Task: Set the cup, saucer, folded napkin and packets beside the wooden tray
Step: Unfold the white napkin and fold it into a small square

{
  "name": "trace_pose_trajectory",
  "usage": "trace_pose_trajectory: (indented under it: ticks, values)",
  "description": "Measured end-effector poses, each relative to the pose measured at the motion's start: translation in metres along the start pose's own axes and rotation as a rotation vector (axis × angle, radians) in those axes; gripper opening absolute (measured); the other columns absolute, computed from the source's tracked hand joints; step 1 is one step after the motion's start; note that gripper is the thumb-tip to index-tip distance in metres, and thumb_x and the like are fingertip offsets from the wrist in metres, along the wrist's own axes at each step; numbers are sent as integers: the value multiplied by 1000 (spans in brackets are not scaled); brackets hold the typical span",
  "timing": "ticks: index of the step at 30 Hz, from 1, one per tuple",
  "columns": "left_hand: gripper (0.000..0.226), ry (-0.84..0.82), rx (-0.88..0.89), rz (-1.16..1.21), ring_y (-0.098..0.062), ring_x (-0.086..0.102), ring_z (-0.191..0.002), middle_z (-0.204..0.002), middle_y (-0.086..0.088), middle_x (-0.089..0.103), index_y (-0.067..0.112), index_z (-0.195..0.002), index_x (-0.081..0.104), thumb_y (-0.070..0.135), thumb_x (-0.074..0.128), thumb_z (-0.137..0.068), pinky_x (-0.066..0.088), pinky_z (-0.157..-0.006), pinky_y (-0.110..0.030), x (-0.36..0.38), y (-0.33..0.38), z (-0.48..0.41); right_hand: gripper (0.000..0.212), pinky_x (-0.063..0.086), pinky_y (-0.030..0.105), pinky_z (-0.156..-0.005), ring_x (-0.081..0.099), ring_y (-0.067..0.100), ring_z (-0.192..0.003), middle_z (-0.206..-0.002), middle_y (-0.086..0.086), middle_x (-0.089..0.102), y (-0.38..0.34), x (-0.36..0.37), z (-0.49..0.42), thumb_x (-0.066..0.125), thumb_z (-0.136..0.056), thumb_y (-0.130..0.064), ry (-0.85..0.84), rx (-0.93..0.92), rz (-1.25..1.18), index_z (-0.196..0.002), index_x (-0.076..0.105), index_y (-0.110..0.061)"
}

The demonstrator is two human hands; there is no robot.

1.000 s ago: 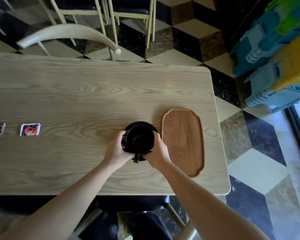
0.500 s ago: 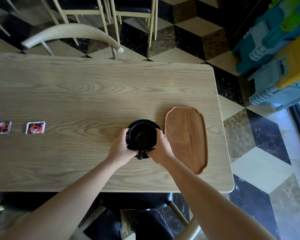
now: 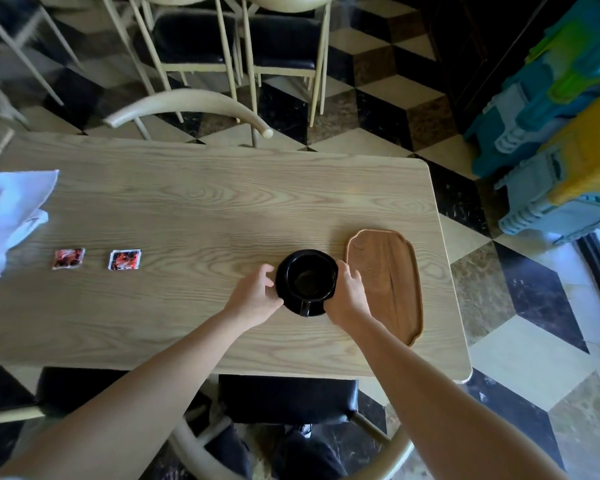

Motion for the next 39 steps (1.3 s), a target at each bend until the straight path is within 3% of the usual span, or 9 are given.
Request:
trace_pose_trajectory:
  ticks: [6, 12, 17, 21, 26, 29, 33, 37, 39]
  values:
    - [33, 12, 76, -129, -15, 63, -79, -89, 4, 62, 26, -118, 56, 25, 64, -85, 53, -76, -31, -76, -8, 34, 51, 53, 43, -91, 55, 30, -113, -130, 8, 49, -61, -15, 25, 54, -81, -2, 70, -80, 102, -131, 51, -14]
    - [15, 127, 46, -148, -18, 66, -81, -86, 3, 68, 25, -98, 67, 26, 64, -83, 53, -77, -29, -168, -65, 61, 18, 48, 31, -77, 62, 35, -101, -109, 16, 64, -170, 45, 35, 51, -82, -4, -77, -240, 229, -92, 64, -12]
    - [8, 252, 21, -160, -20, 69, -79, -79, 3, 71, 18, -85, 69, 17, 64, -78, 52, -73, -26, -236, -144, 87, 31, 48, 24, -68, 66, 28, -82, -96, 9, 70, -255, 132, 47, 47, -76, -6, -231, -324, 203, -94, 68, -21]
    - [13, 300, -111, -166, -16, 70, -85, -87, 3, 76, 19, -83, 73, 16, 63, -77, 53, -78, -25, -278, -214, 110, 27, 43, 22, -61, 57, 22, -73, -83, 3, 64, -313, 196, 58, 52, -74, -5, -314, -411, 261, -68, 55, -31]
    - [14, 318, -253, -143, -18, 70, -89, -90, 4, 76, 22, -81, 72, 21, 58, -81, 54, -81, -28, -314, -287, 120, 35, 48, 21, -64, 57, 19, -68, -95, 11, 70, -361, 265, 56, 49, -75, -10, -405, -466, 317, -101, 71, -18]
    - [14, 342, -299, -116, -19, 69, -89, -91, 2, 76, 21, -84, 72, 23, 58, -82, 52, -78, -26, -326, -320, 118, 39, 54, 31, -79, 68, 26, -90, -102, 11, 72, -381, 298, 50, 45, -71, -20, -419, -469, 351, -102, 70, -21]
    - [15, 330, -353, -56, -21, 69, -90, -91, 3, 75, 26, -81, 70, 28, 55, -82, 56, -80, -32, -332, -362, 103, 40, 54, 35, -88, 67, 29, -101, -110, 12, 71, -406, 338, 42, 49, -79, -16, -467, -480, 366, -115, 66, -20]
    - [12, 380, -373, -41, -22, 68, -91, -94, 3, 74, 27, -89, 67, 28, 56, -85, 54, -78, -31, -343, -388, 82, 37, 47, 27, -84, 64, 31, -105, -113, 15, 69, -430, 370, 28, 53, -88, -11, -491, -383, 228, -124, 63, -12]
    - [15, 453, -348, -30, -26, 67, -94, -98, -1, 73, 20, -99, 65, 24, 59, -86, 52, -80, -32, -348, -400, 65, 41, 54, 35, -85, 65, 32, -95, -109, 14, 68, -441, 388, 18, 54, -84, -15, -508, -298, 103, -125, 62, -12]
Point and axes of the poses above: each hand's wrist, its own z-axis away from the middle knuckle, its own x-axis out of the palm, y = z × x, the point moved 4 cm from there along -z, towards the middle knuckle
